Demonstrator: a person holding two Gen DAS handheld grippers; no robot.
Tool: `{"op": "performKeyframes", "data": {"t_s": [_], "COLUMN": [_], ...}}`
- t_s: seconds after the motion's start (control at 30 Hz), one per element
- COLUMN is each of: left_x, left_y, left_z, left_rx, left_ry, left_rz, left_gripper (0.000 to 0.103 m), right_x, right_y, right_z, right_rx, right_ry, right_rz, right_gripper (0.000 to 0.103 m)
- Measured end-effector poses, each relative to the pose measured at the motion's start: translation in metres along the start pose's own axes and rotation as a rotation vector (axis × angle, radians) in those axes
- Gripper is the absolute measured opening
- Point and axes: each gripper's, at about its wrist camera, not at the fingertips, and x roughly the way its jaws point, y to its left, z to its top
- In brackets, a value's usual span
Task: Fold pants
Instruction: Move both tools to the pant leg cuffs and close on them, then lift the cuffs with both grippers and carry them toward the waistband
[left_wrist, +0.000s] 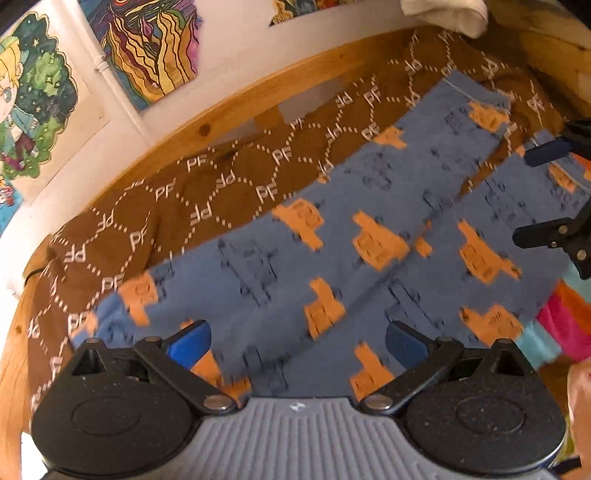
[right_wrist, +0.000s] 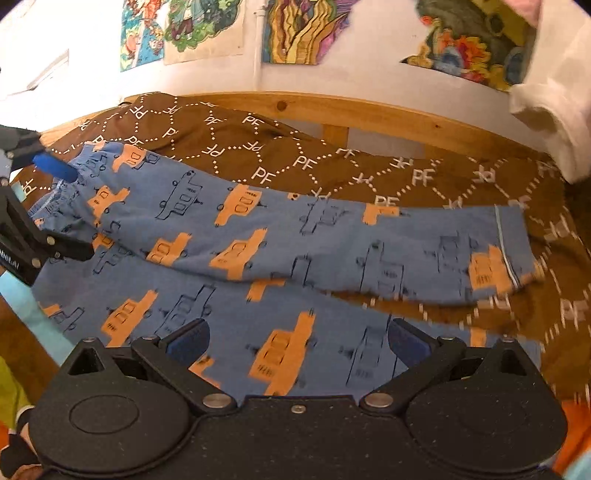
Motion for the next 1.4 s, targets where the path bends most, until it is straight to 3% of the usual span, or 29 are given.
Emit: {"op": "performKeyframes", "data": {"t_s": [0.1,0.23,0.37,0.5,0.57,0.63,0.77,0.83,0.9,1.0,1.03,1.07,1.13,1.17,1.23,1.4], "left_x": [0.013,0.030,0.055,0.080,0.089,0.098,0.110,0.113,0.119,0.124,0.125,0.125,0.124,0.123,0.119,0.101], "left_y": [0.025,0.067,0.106,0.137,0.147,0.155,0.172,0.177,0.179,0.174,0.172,0.169,0.164,0.163,0.163,0.156], "left_z": [0.011,0.025,0.041,0.049,0.048,0.045,0.044,0.042,0.040,0.035,0.033,0.031,0.029,0.029,0.029,0.030], "left_rx": [0.012,0.017,0.010,0.023,0.050,0.069,0.053,0.020,0.001,0.030,0.046,0.070,0.104,0.106,0.095,0.096], "left_ry": [-0.052,-0.117,-0.110,-0.060,-0.030,0.017,0.053,0.061,0.089,0.117,0.124,0.186,0.176,0.168,0.153,0.066], "left_rz": [0.001,0.068,0.145,0.094,0.050,0.012,-0.051,-0.096,-0.132,-0.176,-0.184,-0.232,-0.194,-0.172,-0.146,-0.055], "left_gripper": [0.103,0.103,0.103,0.103,0.101,0.092,0.077,0.053,0.038,0.029,0.025,0.022,0.007,0.004,0.001,0.000], "right_x": [0.018,0.055,0.107,0.164,0.187,0.203,0.219,0.223,0.226,0.233,0.237,0.242,0.252,0.255,0.252,0.235], "right_y": [-0.018,-0.041,-0.054,-0.061,-0.063,-0.065,-0.065,-0.065,-0.064,-0.059,-0.057,-0.056,-0.052,-0.049,-0.041,-0.031], "right_z": [0.024,0.066,0.113,0.150,0.161,0.168,0.170,0.172,0.173,0.173,0.174,0.175,0.176,0.176,0.175,0.170], "right_rx": [-0.057,-0.171,-0.268,-0.286,-0.290,-0.316,-0.379,-0.377,-0.388,-0.421,-0.428,-0.431,-0.443,-0.450,-0.495,-0.583], "right_ry": [-0.020,-0.028,-0.004,0.080,0.114,0.128,0.143,0.149,0.163,0.210,0.232,0.261,0.313,0.330,0.327,0.247], "right_rz": [0.045,0.162,0.273,0.329,0.350,0.372,0.452,0.490,0.514,0.547,0.555,0.568,0.585,0.595,0.599,0.562], "right_gripper": [0.102,0.102,0.102,0.101,0.094,0.081,0.069,0.065,0.061,0.041,0.041,0.041,0.035,0.031,0.003,0.000]}}
